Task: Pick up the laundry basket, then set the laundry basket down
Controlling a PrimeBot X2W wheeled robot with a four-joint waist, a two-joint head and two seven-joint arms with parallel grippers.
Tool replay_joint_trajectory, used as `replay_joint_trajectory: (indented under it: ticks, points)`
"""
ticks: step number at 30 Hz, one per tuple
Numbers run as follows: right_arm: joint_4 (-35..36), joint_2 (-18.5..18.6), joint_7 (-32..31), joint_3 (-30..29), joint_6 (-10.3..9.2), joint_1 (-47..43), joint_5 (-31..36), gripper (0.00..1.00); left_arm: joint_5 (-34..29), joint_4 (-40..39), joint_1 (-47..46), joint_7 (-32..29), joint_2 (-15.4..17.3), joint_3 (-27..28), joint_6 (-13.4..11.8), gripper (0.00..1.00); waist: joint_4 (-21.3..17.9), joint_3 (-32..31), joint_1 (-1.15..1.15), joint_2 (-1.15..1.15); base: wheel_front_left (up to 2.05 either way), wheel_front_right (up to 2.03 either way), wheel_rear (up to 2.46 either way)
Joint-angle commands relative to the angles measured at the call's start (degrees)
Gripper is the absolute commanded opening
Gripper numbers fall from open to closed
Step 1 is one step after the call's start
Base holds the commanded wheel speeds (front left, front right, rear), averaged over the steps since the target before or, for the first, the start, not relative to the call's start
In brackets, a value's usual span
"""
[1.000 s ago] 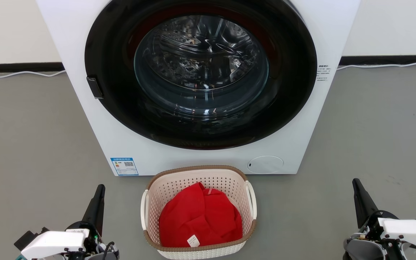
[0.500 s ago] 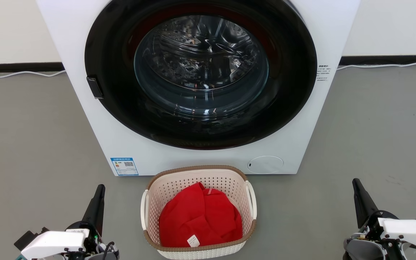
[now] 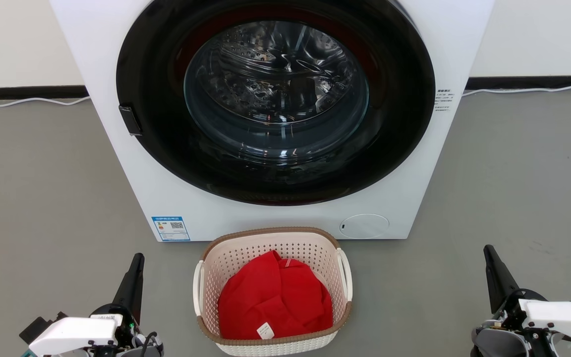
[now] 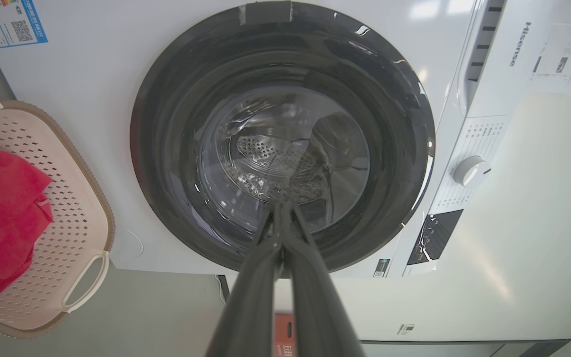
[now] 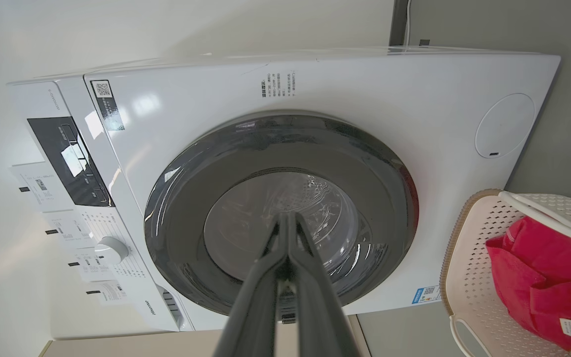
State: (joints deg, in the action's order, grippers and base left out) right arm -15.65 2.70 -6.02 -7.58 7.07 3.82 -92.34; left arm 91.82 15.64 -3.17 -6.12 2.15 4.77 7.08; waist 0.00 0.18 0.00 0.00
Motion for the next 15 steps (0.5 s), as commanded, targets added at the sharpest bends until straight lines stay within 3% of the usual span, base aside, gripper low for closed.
replay_joint_trajectory:
  ticks: [1,15]
  points:
    - [1.6,0.2,-0.5,1.1,0.42,2.4,0.2,0.00,0.4,-1.6,-3.0,-0.3,0.7,1.7,0.4,0.00,0.0,0.0,0.00,0.00,0.00,0.00,0.00]
    - [1.6,0.2,-0.5,1.1,0.42,2.4,0.2,0.00,0.4,-1.6,-3.0,-0.3,0.7,1.7,0.4,0.00,0.0,0.0,0.00,0.00,0.00,0.00,0.00]
